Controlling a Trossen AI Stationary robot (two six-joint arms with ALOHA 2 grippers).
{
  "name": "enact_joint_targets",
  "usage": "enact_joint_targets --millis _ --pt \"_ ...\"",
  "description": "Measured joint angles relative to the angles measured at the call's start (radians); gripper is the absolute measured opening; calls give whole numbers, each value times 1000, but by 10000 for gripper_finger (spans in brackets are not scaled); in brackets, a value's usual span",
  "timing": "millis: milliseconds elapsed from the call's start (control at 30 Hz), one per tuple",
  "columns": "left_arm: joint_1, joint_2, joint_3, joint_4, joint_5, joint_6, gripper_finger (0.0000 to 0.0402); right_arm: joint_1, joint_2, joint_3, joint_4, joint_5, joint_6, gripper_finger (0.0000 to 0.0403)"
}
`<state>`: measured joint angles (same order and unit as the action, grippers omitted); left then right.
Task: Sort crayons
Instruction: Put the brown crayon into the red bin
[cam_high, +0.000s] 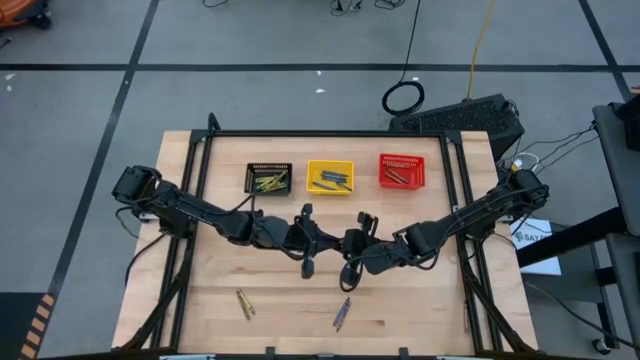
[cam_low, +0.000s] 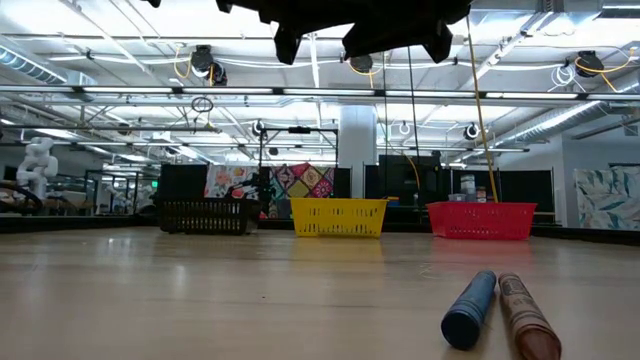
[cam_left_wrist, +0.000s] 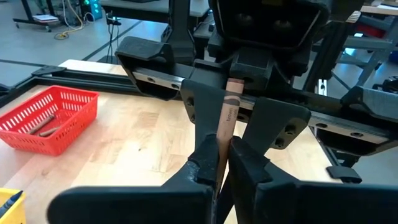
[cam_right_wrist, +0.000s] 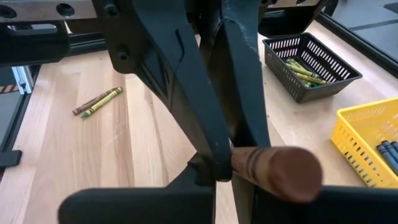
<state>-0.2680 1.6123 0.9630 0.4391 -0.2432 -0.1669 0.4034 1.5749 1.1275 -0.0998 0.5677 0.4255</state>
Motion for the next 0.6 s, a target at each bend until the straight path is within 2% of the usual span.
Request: enact_joint_targets --millis 600 --pt "17 0 0 -6 3 -1 27 -3 0 0 -29 -16 9 1"
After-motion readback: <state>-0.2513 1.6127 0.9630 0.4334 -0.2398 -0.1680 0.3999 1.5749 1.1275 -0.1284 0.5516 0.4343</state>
